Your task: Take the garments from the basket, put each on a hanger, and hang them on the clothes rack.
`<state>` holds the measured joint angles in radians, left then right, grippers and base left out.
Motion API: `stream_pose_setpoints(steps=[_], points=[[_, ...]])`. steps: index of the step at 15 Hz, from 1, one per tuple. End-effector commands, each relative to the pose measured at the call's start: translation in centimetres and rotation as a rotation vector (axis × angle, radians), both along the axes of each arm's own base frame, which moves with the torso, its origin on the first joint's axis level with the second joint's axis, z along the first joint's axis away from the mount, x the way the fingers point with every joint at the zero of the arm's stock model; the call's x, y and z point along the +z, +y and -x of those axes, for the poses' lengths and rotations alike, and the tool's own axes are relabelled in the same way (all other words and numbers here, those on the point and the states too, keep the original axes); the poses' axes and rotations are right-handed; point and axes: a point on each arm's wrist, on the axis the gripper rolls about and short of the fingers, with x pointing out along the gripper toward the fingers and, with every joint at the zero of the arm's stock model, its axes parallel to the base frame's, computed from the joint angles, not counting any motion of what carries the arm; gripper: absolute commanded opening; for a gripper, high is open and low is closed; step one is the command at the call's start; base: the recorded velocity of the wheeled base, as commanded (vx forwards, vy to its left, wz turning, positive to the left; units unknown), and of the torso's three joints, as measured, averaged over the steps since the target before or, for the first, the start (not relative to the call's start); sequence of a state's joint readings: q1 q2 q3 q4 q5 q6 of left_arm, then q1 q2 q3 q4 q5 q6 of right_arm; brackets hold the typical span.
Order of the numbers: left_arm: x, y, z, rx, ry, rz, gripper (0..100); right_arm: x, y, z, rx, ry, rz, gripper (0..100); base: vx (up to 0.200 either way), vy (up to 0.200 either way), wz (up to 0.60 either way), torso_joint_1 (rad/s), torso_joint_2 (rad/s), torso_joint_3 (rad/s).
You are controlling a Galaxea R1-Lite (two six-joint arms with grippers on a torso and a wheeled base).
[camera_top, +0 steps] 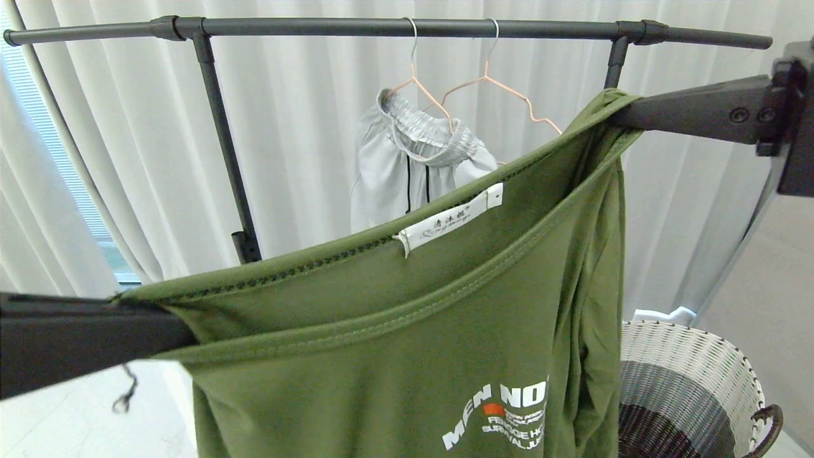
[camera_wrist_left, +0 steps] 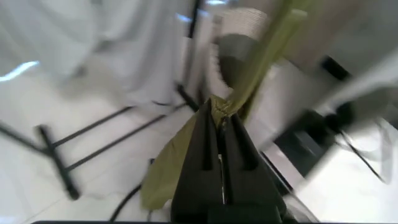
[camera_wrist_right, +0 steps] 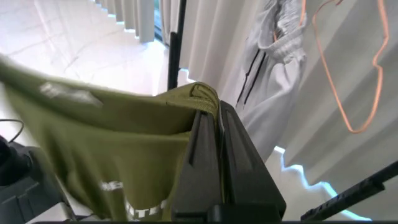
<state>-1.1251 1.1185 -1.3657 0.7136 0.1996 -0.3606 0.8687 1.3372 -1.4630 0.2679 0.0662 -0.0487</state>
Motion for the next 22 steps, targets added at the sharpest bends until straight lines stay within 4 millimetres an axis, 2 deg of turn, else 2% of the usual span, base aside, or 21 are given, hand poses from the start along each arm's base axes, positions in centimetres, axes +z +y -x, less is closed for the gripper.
stream_pose_setpoints(steps=[1, 3, 6, 8, 10, 12, 13, 15, 22], points=[[-0.2, 0.3, 0.9, -0.063, 0.001, 0.010, 0, -0.7, 0.9, -0.7, 0.001, 0.021, 0.025, 0, 0.000, 0.000, 0.00, 0.000, 0.00, 0.000], [-0.1, 0.4, 0.9, -0.062, -0.003, 0.009, 0, -0.7, 0.5, -0.7, -0.015, 0.024, 0.029, 0, 0.000, 0.000, 0.00, 0.000, 0.00, 0.000], [0.3, 0.4, 0.8, -0.062, -0.059, -0.013, 0, -0.2, -1.0, -0.9, -0.079, 0.027, 0.033, 0, 0.000, 0.000, 0.00, 0.000, 0.00, 0.000], [1.3, -0.6, -2.1, 0.086, -0.174, -0.129, 0, 1.1, -3.3, 0.0, -0.131, 0.050, 0.055, 0, 0.000, 0.000, 0.00, 0.000, 0.00, 0.000], [2.8, -1.8, -4.5, 0.152, -0.268, -0.144, 0, 2.1, -4.9, 1.7, -0.137, 0.067, 0.070, 0, 0.000, 0.000, 0.00, 0.000, 0.00, 0.000], [3.0, -3.0, -5.5, 0.164, -0.298, -0.101, 0, 1.8, -5.8, 2.7, -0.126, 0.099, 0.103, 0, 0.000, 0.000, 0.00, 0.000, 0.00, 0.000], [2.1, -3.6, -5.9, 0.156, -0.282, -0.126, 0, 0.5, -6.2, 4.0, -0.075, 0.151, 0.168, 0, 0.000, 0.000, 0.00, 0.000, 0.00, 0.000], [0.9, -4.0, -5.8, 0.129, -0.261, -0.156, 0, -0.4, -5.8, 4.6, -0.031, 0.158, 0.187, 0, 0.000, 0.000, 0.00, 0.000, 0.00, 0.000], [1.4, -3.8, -5.5, 0.126, -0.272, -0.136, 0, 0.0, -5.2, 4.0, -0.040, 0.126, 0.144, 0, 0.000, 0.000, 0.00, 0.000, 0.00, 0.000]])
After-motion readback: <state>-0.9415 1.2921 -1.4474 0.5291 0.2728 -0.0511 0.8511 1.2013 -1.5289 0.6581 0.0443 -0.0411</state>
